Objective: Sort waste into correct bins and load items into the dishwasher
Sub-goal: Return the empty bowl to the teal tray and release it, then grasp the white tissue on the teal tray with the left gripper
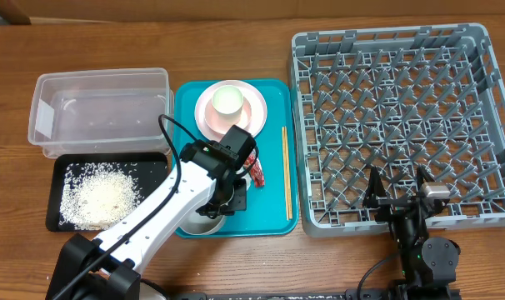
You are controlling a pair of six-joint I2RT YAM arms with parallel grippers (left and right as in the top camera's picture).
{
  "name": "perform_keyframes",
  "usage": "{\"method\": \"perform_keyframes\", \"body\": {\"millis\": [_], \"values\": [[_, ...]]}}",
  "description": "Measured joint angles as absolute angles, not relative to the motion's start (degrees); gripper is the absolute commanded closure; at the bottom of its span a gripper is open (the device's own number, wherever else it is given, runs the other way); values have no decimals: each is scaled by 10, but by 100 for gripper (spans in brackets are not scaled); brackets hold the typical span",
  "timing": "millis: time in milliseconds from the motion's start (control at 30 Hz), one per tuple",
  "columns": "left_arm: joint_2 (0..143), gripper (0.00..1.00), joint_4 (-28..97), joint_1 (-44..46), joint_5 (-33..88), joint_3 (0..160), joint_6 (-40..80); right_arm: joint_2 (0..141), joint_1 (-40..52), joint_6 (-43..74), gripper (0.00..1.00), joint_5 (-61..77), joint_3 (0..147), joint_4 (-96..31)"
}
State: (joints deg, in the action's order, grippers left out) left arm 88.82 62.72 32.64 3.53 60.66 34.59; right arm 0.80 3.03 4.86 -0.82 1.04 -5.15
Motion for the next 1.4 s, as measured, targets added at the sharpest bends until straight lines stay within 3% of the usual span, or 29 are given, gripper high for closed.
{"method": "perform_keyframes", "body": {"millis": [933,1100,1400], "values": [[888,96,577,326,-12,557,372,8,30,48,0,-8,10,-51],[888,73,581,326,-11,557,375,8,30,48,0,-8,10,-51],[888,73,616,326,-8,577,376,8,30,48,0,-8,10,-51]]}}
